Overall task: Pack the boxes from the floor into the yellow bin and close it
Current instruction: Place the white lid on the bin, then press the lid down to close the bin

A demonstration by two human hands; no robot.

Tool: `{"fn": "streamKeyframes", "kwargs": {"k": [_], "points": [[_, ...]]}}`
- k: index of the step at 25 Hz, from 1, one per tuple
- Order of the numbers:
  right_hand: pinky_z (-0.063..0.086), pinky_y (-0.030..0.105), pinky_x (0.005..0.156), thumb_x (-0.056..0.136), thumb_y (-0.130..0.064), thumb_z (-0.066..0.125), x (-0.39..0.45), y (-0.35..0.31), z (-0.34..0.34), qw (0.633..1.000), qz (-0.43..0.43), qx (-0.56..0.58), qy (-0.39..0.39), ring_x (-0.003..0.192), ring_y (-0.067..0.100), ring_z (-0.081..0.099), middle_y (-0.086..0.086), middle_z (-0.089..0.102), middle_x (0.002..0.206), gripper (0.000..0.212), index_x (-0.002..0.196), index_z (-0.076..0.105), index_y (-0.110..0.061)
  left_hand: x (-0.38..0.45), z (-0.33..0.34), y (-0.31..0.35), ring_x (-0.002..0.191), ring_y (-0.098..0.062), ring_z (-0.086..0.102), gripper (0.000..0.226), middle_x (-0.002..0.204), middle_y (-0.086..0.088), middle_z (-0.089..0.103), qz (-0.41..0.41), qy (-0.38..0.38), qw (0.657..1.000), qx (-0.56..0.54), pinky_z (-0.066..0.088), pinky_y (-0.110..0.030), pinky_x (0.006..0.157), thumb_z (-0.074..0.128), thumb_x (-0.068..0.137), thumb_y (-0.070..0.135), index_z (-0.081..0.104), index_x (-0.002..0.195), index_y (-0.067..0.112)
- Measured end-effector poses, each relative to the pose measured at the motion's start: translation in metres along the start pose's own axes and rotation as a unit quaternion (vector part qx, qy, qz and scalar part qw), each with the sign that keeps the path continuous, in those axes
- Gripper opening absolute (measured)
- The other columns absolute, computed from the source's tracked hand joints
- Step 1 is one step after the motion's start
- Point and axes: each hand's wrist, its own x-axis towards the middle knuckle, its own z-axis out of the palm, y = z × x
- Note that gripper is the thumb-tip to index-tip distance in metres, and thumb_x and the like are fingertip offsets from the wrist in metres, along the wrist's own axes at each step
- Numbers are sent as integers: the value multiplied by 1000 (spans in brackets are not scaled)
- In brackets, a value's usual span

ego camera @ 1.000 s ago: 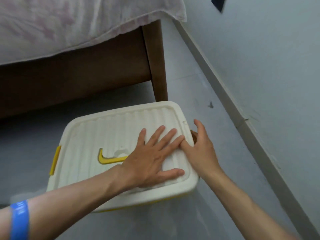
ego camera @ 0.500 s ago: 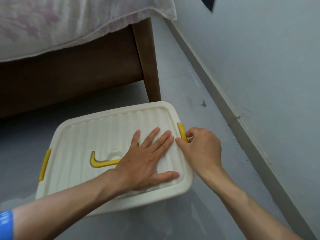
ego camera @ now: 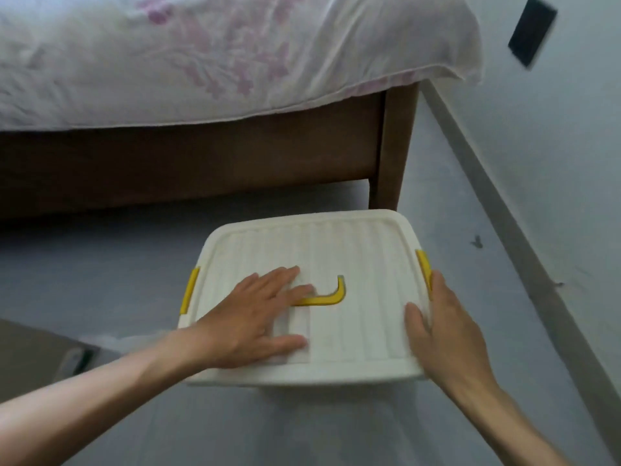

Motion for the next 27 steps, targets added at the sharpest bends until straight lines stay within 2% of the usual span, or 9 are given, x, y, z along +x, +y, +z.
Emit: {"fn": "streamKeyframes", "kwargs": {"k": [4,6,8,11,15,17,21,24,27], "points": [[43,36,81,96,-36,44,0,-34,17,996,-70,31,-49,114,30,55,7,34,153,67,154,12,-24,-91,25,-27,145,2,-21,73,159,25,-18,-139,66,988,-31,-4,-37,122,19,83,83,3,149,54],[42,47,96,96,-41,47,6,-53,18,988,-140,-63,23,128,34,47,12,34,155,64,152,24,-20,-111,38,-30,145,2,-19,80,160,21,-15,-251,149,952,-92,-5,-36,121,29,82,84,4,150,49],[37,53,103,90,-43,56,-7,-46,12,945,-294,-118,81,132,36,44,13,44,150,61,143,45,-15,-129,45,-28,149,-5,-2,81,165,8,1,-318,223,910,-146,8,-40,121,49,83,75,17,150,43],[45,47,90,78,-26,72,-47,-22,31,871,-449,-163,110,104,35,65,7,68,125,44,122,66,-18,-153,65,-38,130,-30,50,52,144,-8,51,-184,306,933,-47,41,-40,105,59,86,51,65,128,21],[45,44,79,68,-6,73,-30,-22,45,869,-436,-186,141,91,31,63,9,73,106,44,110,76,-19,-133,71,-64,123,-30,58,35,129,-8,64,-109,360,926,34,48,-44,97,56,94,36,72,118,16],[44,44,78,74,-2,69,-7,-35,48,882,-415,-174,140,92,34,60,14,70,105,42,113,75,-16,-111,61,-79,124,-31,56,39,130,-10,63,-119,348,930,17,51,-44,95,52,95,36,71,121,15],[47,46,68,76,2,77,50,-70,51,892,-382,-199,138,84,37,58,16,65,99,43,116,72,-12,-52,25,-111,112,-37,53,40,125,-16,58,-171,329,929,16,56,-45,69,49,95,39,71,122,18],[42,43,64,79,-3,76,94,-108,52,887,-357,-263,128,75,36,55,12,64,93,32,109,70,-10,-12,-3,-130,101,-37,52,31,119,-17,55,-233,304,923,35,54,-44,63,64,93,24,69,123,16],[41,44,63,78,4,71,108,-120,59,890,-328,-277,154,72,37,56,12,64,89,26,101,66,-7,-2,-2,-137,94,-39,56,45,116,-19,57,-218,287,929,84,51,-45,65,71,82,10,62,127,7]]}}
